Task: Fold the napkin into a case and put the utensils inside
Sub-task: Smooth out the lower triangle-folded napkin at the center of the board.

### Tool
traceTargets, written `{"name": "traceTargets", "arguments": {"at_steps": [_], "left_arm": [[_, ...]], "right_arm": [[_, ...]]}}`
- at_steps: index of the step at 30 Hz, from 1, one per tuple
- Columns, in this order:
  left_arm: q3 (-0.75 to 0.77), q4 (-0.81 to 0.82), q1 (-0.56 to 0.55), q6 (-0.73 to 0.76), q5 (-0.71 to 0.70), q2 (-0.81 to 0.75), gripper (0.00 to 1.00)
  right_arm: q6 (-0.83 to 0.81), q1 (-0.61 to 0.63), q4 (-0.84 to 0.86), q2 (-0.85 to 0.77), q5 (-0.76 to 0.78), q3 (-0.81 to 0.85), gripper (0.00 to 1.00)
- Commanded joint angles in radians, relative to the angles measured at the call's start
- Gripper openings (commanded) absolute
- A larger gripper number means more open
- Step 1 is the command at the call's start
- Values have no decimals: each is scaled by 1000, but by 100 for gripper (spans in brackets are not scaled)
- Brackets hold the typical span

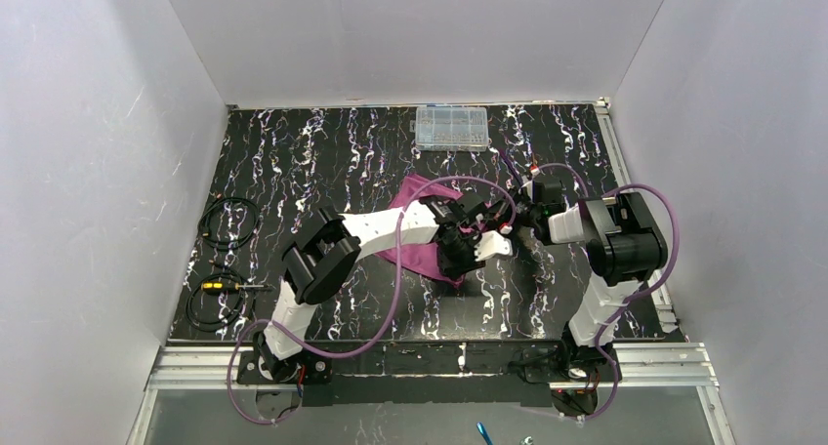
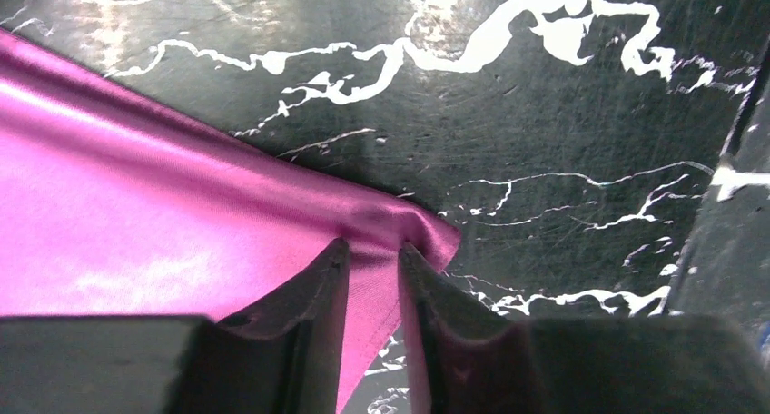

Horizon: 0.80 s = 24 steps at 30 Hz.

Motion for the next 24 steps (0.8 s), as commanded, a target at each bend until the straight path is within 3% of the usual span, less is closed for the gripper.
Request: {"name": "traceTargets", "arguments": {"at_steps": [1,5,11,15,20,22,24], "left_arm": [[125,-146,20,-45,-16,-59,33],[250,-274,95,-81,15,-122,50],[324,-401,299,-92,93,-229,64],[345,-481,490,-72,225,-253,64],[296,-495,688,-45,321,-242,64],[267,-487,729,-29,336,-234,64],[253,-486,761,-17,352,-226,64]], "right_arm": [[-76,-2,-100,-71,29,43,1],[-157,-2,-240,-158,65,85,6],[-376,34,-520,-343,156,162,19],[-653,216,-736,-489,313,209,36],[-952,505,-817,-655,484,189,66],[-1039,629,-858,-659,582,224,79],[-1103,731,-935,-619,660,276,85]]}}
